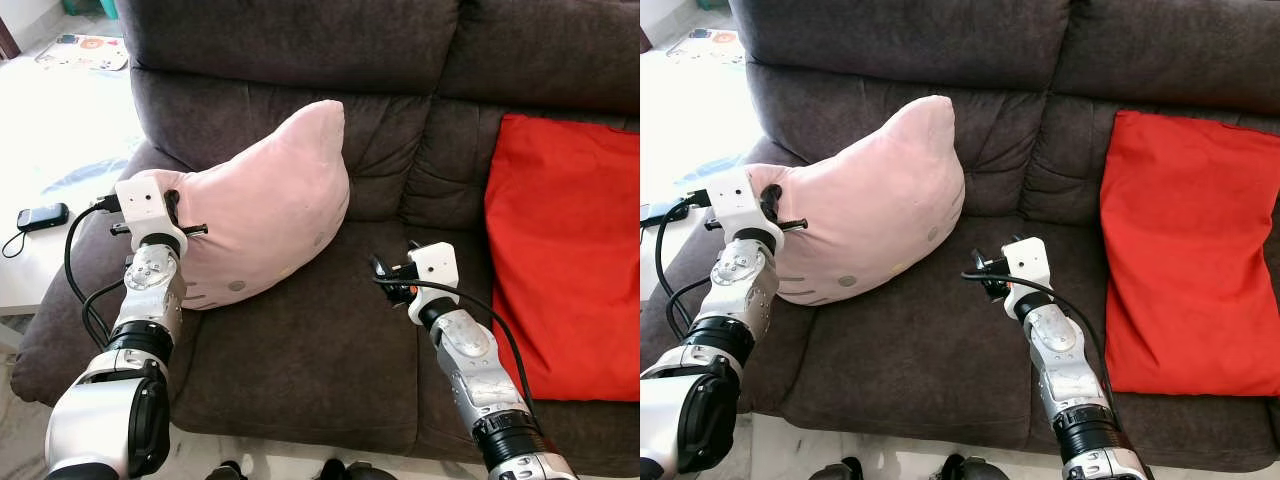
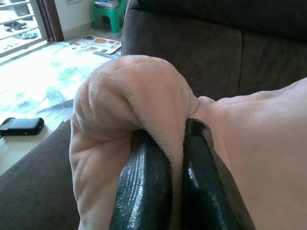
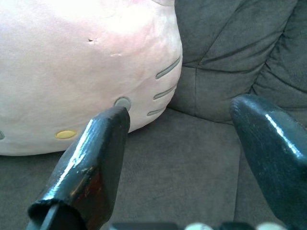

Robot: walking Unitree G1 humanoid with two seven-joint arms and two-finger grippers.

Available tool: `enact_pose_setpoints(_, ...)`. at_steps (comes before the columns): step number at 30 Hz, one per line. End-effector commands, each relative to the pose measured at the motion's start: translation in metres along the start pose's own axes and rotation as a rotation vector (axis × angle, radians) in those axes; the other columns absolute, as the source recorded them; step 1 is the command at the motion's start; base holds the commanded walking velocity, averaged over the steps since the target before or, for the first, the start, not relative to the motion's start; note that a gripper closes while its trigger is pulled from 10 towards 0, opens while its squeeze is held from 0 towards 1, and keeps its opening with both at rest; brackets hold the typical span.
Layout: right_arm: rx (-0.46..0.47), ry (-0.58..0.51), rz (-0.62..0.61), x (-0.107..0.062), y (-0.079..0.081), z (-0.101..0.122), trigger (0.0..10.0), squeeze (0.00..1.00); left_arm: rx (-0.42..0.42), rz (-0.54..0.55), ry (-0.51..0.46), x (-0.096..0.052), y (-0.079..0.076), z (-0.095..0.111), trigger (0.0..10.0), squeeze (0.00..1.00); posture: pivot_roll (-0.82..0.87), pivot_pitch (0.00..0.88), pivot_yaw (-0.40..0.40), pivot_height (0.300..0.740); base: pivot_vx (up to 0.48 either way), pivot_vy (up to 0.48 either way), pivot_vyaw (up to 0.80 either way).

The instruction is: Move the pillow to the sofa from floor

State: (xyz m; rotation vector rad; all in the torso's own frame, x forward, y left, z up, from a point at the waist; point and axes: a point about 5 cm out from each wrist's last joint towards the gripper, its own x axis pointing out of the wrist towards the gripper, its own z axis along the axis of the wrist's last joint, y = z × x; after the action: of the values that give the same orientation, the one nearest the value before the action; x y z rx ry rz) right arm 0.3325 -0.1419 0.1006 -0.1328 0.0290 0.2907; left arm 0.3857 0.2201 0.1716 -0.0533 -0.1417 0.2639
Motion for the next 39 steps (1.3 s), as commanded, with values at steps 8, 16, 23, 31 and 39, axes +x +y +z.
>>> enact_pose_setpoints(8,0.007,-0.002,-0.006,-0.002,0.0,0.0,10.0,0.0,-0.015,0.066,-0.019,0.0,0.014,0.002,10.0,1.0,0.07,0.173,-0.044,0.74,0.0,0.0,0.0)
enact_pose_setpoints(16,0.008,-0.002,-0.008,-0.001,0.0,0.001,10.0,0.0,-0.009,0.07,-0.034,0.001,0.015,0.005,10.0,1.0,0.07,0.178,-0.044,0.74,0.0,0.0,0.0)
enact_pose_setpoints(23,0.01,-0.002,-0.014,-0.001,-0.001,0.0,10.0,0.0,0.008,0.078,-0.083,0.0,0.016,0.011,10.0,1.0,0.07,0.184,-0.043,0.74,0.0,0.0,0.0)
enact_pose_setpoints(31,0.016,-0.004,-0.018,-0.002,0.0,-0.001,10.0,0.0,0.065,0.073,-0.124,-0.003,0.019,0.015,10.0,1.0,0.08,0.189,-0.041,0.74,0.0,0.0,0.0)
enact_pose_setpoints(39,0.028,-0.01,-0.038,-0.003,-0.001,-0.003,10.0,0.0,0.124,0.028,-0.148,-0.021,0.014,0.003,10.0,0.0,0.08,0.19,-0.037,0.74,0.0,0.0,0.0)
